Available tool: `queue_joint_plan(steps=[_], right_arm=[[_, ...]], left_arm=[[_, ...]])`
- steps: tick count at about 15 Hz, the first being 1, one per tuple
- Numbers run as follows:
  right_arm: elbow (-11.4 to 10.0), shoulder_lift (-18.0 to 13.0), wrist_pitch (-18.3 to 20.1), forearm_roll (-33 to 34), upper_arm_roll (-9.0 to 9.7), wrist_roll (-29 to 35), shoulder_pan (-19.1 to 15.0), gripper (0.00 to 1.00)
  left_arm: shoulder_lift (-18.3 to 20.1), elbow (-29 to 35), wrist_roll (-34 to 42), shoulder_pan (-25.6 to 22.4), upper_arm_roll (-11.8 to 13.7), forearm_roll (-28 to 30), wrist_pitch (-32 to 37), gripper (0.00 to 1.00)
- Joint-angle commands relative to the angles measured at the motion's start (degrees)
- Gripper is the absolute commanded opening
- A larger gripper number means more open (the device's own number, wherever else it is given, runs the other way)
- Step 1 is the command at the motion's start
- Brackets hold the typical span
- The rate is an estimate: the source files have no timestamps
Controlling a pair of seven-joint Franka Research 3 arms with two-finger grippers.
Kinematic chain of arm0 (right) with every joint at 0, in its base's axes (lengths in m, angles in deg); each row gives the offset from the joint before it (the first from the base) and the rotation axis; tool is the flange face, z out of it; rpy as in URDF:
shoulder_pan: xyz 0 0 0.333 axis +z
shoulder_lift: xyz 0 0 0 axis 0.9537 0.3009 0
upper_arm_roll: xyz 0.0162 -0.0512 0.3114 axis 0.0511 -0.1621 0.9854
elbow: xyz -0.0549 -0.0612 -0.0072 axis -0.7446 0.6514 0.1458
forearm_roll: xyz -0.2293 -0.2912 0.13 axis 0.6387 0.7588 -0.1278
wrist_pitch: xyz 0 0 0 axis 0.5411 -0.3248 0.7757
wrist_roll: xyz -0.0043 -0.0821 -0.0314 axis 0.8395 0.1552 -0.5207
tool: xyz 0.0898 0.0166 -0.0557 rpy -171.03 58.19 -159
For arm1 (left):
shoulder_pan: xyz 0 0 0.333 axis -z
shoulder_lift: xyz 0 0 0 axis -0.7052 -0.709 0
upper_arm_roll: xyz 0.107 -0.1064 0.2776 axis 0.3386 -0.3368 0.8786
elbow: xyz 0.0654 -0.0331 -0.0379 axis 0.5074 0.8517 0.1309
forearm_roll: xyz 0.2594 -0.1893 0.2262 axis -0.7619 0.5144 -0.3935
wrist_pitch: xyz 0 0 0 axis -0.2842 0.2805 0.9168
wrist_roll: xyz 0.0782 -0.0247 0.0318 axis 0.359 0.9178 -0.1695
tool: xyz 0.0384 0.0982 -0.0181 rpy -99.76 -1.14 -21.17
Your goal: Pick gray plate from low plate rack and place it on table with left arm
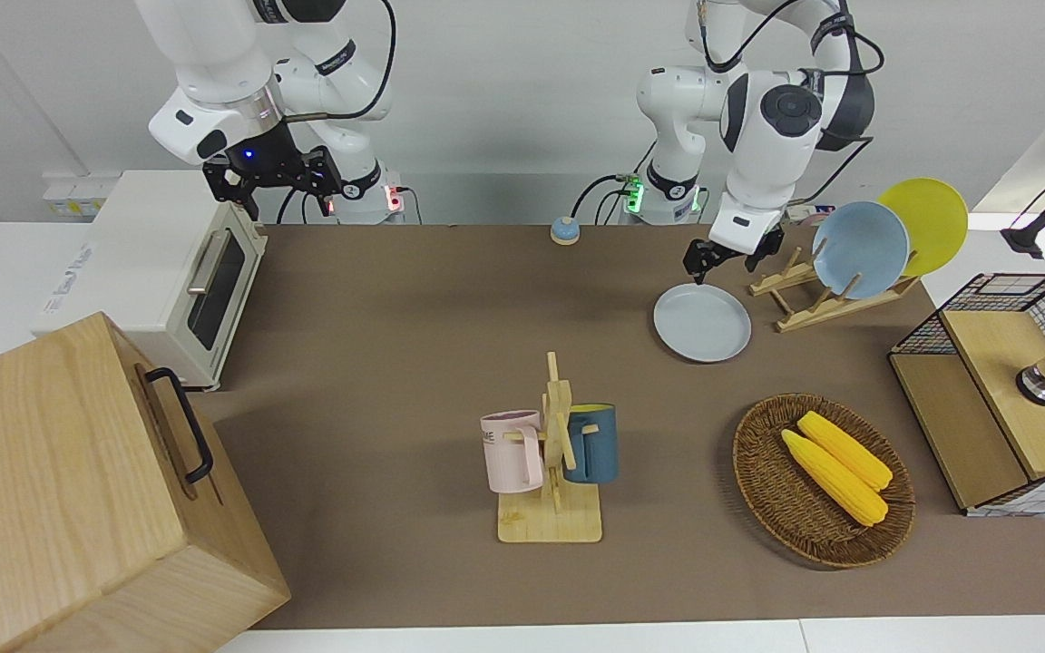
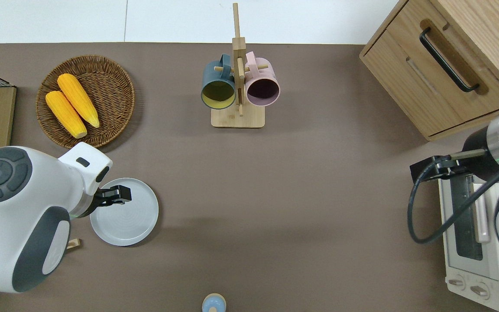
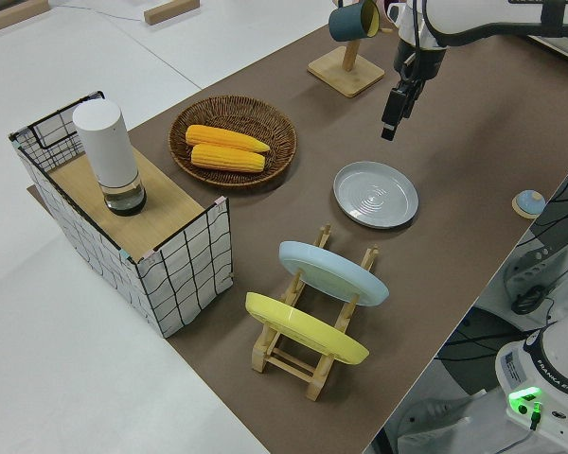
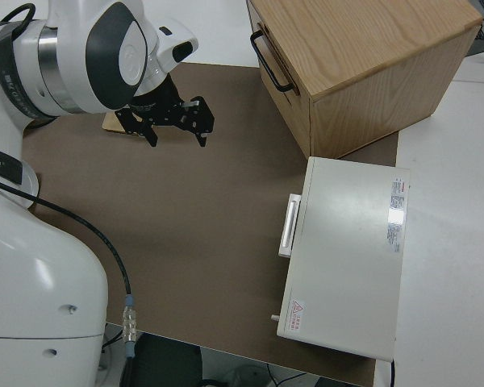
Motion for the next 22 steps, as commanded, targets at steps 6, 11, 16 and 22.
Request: queue_joint_plan(steps=[6,11,16,22], right_arm=[[0.41,-0.12,0.62,0.28,1.13,0.68,-1.32,0.983],[0.41,-0.12,0.62,0.28,1.21,0.68,-1.32,0.983],[0.33,-0.12,0.62,0.28,1.21,0.68,-1.32,0.983],[0.33,-0.12,0.62,0.28,1.21,0.68,-1.32,0.983]], left_arm=[[0.53,-14.19,4.45,0.05,2.23,5.69,7.43,1.0],[-2.45,-24.74,4.63,-1.19,2.32,6.75,12.96,1.0],[-3.6,-25.82,9.73,-3.3,1.27,6.84,14.11,1.0],[-4.57,-25.9,9.73,-2.51,1.27,6.31,14.11,1.0]])
